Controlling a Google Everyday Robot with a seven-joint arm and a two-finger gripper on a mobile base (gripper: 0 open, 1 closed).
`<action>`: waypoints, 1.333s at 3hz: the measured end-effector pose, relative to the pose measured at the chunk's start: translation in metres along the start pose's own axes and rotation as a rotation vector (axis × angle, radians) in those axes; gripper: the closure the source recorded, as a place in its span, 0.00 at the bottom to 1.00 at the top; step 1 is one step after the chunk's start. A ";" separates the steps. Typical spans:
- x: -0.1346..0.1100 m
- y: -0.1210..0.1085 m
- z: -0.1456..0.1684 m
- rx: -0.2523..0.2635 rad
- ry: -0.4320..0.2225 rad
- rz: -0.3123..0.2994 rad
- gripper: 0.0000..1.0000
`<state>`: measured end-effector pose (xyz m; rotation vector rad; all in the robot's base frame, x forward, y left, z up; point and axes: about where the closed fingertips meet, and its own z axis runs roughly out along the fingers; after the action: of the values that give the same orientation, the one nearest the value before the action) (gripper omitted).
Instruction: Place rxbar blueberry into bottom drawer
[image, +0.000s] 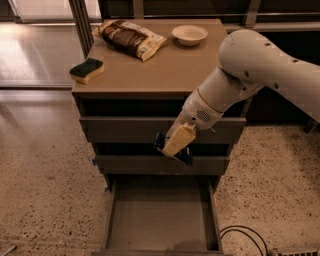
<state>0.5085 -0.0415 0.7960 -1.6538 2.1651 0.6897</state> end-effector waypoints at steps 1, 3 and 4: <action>0.000 0.000 0.000 0.000 0.000 0.000 1.00; 0.029 0.017 0.070 -0.009 0.055 0.006 1.00; 0.050 0.029 0.106 -0.045 0.093 0.011 1.00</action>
Offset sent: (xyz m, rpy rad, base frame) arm -0.0273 0.0199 -0.0760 -0.0553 0.0220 -0.0165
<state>0.4638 -0.0161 0.6865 -1.7297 2.2396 0.6820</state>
